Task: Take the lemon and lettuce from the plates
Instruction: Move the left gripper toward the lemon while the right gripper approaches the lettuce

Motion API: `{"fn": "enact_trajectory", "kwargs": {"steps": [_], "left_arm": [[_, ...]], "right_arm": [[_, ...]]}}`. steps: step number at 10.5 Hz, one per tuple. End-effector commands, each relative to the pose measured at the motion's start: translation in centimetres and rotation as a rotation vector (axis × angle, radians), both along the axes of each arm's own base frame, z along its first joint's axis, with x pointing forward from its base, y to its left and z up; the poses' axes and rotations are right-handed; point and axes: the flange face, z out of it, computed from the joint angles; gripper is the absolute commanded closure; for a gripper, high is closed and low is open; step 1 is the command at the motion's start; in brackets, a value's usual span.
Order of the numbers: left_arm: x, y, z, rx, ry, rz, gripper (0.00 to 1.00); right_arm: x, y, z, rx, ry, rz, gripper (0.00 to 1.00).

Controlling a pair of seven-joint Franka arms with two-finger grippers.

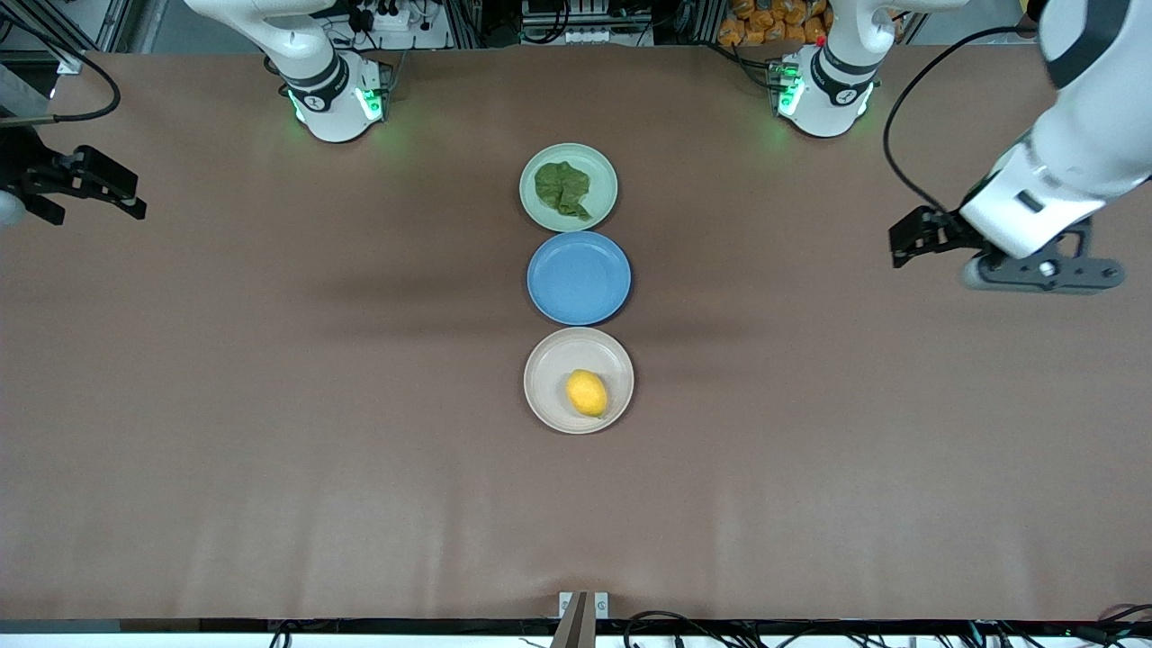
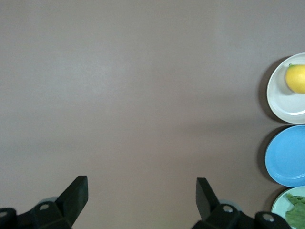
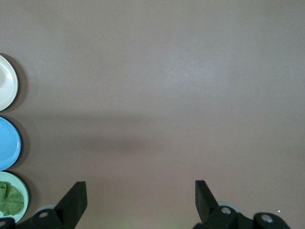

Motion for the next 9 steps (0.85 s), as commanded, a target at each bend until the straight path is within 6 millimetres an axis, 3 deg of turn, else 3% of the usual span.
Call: {"fn": "enact_trajectory", "kwargs": {"steps": [1, 4, 7, 9], "left_arm": [[1.2, -3.1, -3.0, -0.021, 0.058, -0.011, 0.0], [1.6, -10.3, -7.4, -0.049, 0.081, 0.041, 0.0], [2.6, -15.2, -11.4, -0.064, 0.043, 0.045, 0.0], [2.7, -19.9, -14.5, -0.053, 0.06, 0.098, 0.0]], "right_arm": [[0.3, 0.7, -0.6, 0.017, -0.01, 0.015, 0.0], [1.3, 2.4, -4.0, 0.016, -0.01, 0.034, 0.0], [1.3, 9.1, -5.9, 0.006, 0.009, -0.032, 0.0], [0.4, 14.7, -6.7, 0.0, 0.003, -0.056, 0.0]]}}
